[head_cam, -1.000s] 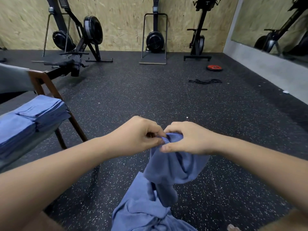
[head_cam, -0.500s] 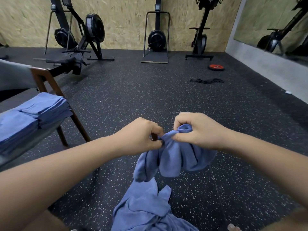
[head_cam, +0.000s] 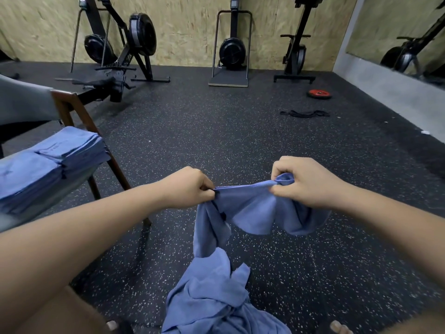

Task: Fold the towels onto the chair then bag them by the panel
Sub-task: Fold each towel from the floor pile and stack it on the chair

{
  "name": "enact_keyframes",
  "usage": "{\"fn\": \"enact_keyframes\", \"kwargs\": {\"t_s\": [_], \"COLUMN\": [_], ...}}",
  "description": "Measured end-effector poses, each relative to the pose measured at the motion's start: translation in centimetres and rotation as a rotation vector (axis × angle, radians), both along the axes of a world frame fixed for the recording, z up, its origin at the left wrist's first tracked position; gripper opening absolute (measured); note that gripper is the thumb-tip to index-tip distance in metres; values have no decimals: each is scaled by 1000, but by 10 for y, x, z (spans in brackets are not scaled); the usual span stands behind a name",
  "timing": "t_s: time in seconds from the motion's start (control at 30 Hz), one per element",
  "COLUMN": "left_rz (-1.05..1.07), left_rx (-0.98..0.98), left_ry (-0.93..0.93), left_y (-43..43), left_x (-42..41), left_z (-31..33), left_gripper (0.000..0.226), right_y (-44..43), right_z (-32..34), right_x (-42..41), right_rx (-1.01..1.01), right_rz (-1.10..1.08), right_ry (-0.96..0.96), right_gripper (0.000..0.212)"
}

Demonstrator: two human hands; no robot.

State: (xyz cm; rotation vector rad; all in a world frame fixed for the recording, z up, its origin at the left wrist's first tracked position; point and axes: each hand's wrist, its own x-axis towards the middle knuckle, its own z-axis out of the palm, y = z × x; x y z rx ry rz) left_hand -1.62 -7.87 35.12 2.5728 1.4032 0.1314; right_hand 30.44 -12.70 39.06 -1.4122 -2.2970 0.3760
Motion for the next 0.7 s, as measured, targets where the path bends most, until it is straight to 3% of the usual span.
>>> {"fn": "enact_keyframes", "kwargs": {"t_s": [0.43,0.7], "left_rz": [163,187], "left_rx": [4,-63], "left_ry": [67,19], "left_y": [23,32], "left_x": [-39,-64], "left_z": [-2,-7], "left_gripper": [15,24], "right_y": [16,31], "right_z": [-14,-31], "right_x": [27,46], "right_rx": [28,-35], "right_rz": [-120,-230], "right_ry": [-48,-104], "right_gripper": [16,15]}}
